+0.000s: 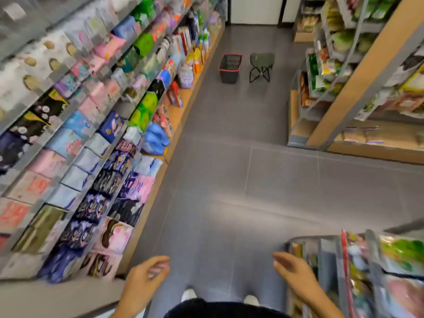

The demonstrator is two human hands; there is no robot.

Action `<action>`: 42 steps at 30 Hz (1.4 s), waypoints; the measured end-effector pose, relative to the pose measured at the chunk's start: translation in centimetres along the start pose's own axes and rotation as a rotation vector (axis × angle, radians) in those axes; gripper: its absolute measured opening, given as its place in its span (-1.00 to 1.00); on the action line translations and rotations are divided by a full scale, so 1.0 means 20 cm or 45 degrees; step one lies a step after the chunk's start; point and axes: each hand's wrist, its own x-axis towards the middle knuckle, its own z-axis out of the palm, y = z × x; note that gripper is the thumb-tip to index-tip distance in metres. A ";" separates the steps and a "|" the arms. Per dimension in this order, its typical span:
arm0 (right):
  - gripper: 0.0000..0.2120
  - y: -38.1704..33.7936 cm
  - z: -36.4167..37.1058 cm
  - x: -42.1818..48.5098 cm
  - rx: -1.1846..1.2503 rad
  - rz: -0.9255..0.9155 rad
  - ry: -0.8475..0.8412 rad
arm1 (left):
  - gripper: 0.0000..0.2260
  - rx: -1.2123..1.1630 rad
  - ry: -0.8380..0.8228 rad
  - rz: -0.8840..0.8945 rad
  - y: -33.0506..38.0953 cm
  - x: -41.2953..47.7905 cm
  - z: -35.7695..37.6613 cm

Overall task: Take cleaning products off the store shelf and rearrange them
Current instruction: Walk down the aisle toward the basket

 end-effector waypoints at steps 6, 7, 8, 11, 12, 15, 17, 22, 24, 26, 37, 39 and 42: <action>-0.73 -0.12 -0.15 0.20 -0.133 0.001 -0.125 | -0.79 0.033 -0.067 -0.102 0.02 0.05 0.04; -0.73 -0.16 -0.16 0.25 -0.150 -0.009 -0.136 | -0.79 0.035 -0.060 -0.104 0.02 0.07 0.04; -0.74 -0.21 -0.18 0.29 -0.173 -0.019 -0.136 | -0.78 0.054 -0.061 -0.103 0.03 0.09 0.03; -0.77 -0.34 -0.19 0.46 -0.193 -0.017 -0.101 | -0.77 0.053 -0.063 -0.101 0.05 0.24 -0.02; -0.77 -0.39 -0.19 0.51 -0.203 -0.019 -0.101 | -0.77 0.049 -0.063 -0.088 0.06 0.32 -0.03; -0.74 -0.52 -0.14 0.68 -0.226 -0.002 -0.078 | -0.80 0.027 -0.094 -0.075 0.11 0.64 -0.08; -0.71 -0.61 -0.11 0.75 -0.231 0.057 -0.043 | -0.79 0.029 -0.129 -0.060 0.17 0.83 -0.13; -0.67 -0.79 -0.13 0.92 -0.184 0.233 0.057 | -0.80 0.006 -0.177 0.049 0.42 1.31 -0.22; -0.67 -0.84 -0.17 1.00 -0.178 0.278 0.103 | -0.80 0.014 -0.205 0.090 0.58 1.50 -0.23; -0.68 -0.88 -0.22 1.08 -0.167 0.308 0.161 | -0.81 0.016 -0.237 0.128 0.73 1.69 -0.21; -0.73 -1.12 -0.62 1.97 -0.042 0.360 0.149 | -0.85 0.271 -0.408 0.121 1.37 2.60 0.04; -0.73 -1.19 -0.72 2.16 -0.056 0.321 0.111 | -0.84 0.272 -0.374 0.088 1.47 2.72 0.06; -0.74 -1.34 -0.88 2.48 -0.116 0.245 0.064 | -0.85 0.255 -0.348 0.048 1.60 2.90 0.07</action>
